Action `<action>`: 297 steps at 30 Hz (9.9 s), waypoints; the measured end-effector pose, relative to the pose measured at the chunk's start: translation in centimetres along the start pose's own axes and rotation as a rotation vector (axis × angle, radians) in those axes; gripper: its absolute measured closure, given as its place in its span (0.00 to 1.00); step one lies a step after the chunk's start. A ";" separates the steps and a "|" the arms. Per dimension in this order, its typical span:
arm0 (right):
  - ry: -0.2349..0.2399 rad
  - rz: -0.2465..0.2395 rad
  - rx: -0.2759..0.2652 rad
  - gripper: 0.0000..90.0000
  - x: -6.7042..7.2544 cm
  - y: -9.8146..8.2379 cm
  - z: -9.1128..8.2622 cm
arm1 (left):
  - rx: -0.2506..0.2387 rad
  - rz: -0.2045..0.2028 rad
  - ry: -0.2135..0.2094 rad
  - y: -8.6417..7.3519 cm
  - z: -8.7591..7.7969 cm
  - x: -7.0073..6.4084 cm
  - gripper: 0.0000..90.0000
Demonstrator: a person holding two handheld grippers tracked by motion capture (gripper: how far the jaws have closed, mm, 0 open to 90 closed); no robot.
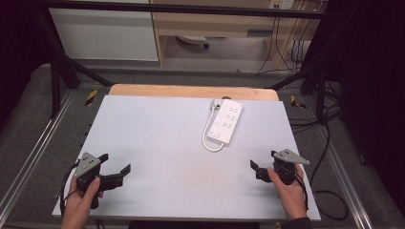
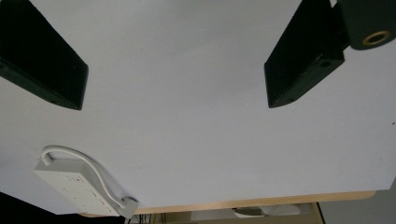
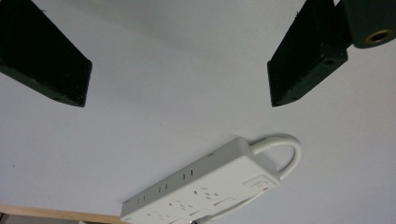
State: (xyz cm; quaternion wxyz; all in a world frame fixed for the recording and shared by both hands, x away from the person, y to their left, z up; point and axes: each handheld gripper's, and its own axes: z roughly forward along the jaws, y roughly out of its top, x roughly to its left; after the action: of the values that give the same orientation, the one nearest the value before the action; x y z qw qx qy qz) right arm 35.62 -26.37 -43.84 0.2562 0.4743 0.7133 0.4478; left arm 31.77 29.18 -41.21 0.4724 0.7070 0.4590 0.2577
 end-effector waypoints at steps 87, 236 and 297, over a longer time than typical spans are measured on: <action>0.049 0.012 -0.099 0.83 1.0 9.7 3.3 | 0.041 0.024 -0.023 -0.4 0.5 -0.2 0.08; 0.059 -0.106 0.176 1.00 7.7 8.2 16.0 | 0.042 0.040 -0.030 -0.3 0.5 -0.3 0.08; 0.044 -0.079 0.145 1.00 7.4 8.6 15.2 | 0.046 0.020 -0.023 -0.4 0.5 -0.2 0.08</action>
State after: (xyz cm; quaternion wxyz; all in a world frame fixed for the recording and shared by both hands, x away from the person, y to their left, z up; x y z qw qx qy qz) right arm 48.41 -12.40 -42.98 0.2227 0.4532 0.7676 0.3949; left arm 31.91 28.82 -41.81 0.4585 0.7251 0.4523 0.2437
